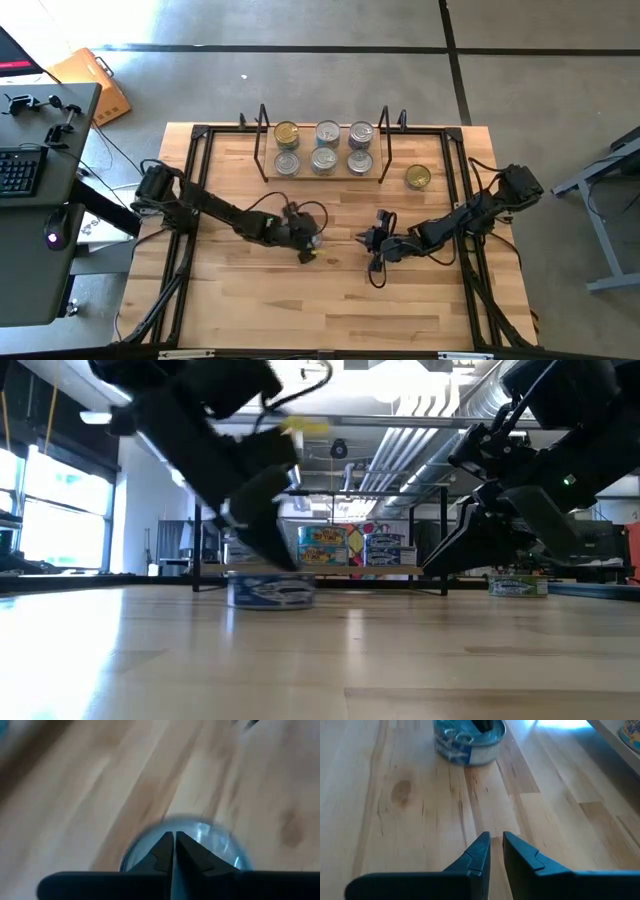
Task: Stack canned seafood by type on shelf
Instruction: Stack the blue tuna can on top of the blue tuna can on the shelf
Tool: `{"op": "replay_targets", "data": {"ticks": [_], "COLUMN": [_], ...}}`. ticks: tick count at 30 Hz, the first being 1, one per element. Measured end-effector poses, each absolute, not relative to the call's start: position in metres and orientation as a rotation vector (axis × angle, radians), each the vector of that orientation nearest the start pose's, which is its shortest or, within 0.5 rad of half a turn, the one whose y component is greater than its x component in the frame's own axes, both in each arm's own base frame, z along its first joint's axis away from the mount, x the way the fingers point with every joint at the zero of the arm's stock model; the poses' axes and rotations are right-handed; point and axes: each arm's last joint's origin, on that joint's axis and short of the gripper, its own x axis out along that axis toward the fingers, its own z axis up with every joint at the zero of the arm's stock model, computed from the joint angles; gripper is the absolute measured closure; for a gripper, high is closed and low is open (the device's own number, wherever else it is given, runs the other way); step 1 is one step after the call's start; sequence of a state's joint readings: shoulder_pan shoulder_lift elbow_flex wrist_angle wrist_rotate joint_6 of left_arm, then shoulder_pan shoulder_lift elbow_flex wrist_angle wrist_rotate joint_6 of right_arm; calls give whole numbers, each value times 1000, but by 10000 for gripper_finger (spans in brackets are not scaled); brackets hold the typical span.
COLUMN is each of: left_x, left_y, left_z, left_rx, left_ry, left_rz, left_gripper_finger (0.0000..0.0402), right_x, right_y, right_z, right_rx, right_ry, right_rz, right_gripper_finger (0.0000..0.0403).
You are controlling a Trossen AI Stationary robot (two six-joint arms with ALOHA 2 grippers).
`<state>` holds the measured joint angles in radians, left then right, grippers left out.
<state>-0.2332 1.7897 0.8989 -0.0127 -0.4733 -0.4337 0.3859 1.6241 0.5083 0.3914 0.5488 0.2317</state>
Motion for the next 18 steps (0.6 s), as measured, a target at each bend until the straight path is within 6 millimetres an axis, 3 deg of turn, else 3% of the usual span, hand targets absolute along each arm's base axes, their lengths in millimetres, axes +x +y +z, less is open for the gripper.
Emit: {"op": "replay_targets", "data": {"ticks": [5,11,14,18], "left_x": [346,340,335,323], "left_y": [-72,-97,-110,-118], "left_z": [157,164,161,151], "left_rx": [94,220,211,255], "left_ry": [571,559,588,719], "left_rz": [260,104,-19,-18], "left_gripper_finger": [400,394,365,302], "right_x": [253,256,256,256], "right_y": [87,88,88,88], "right_z": [115,119,119,120], "right_rx": [-81,-56,-64,-49], "right_ry": [587,542,539,529], "right_rz": [-227,-223,-220,-235], "right_gripper_finger": [359,359,359,359]}}
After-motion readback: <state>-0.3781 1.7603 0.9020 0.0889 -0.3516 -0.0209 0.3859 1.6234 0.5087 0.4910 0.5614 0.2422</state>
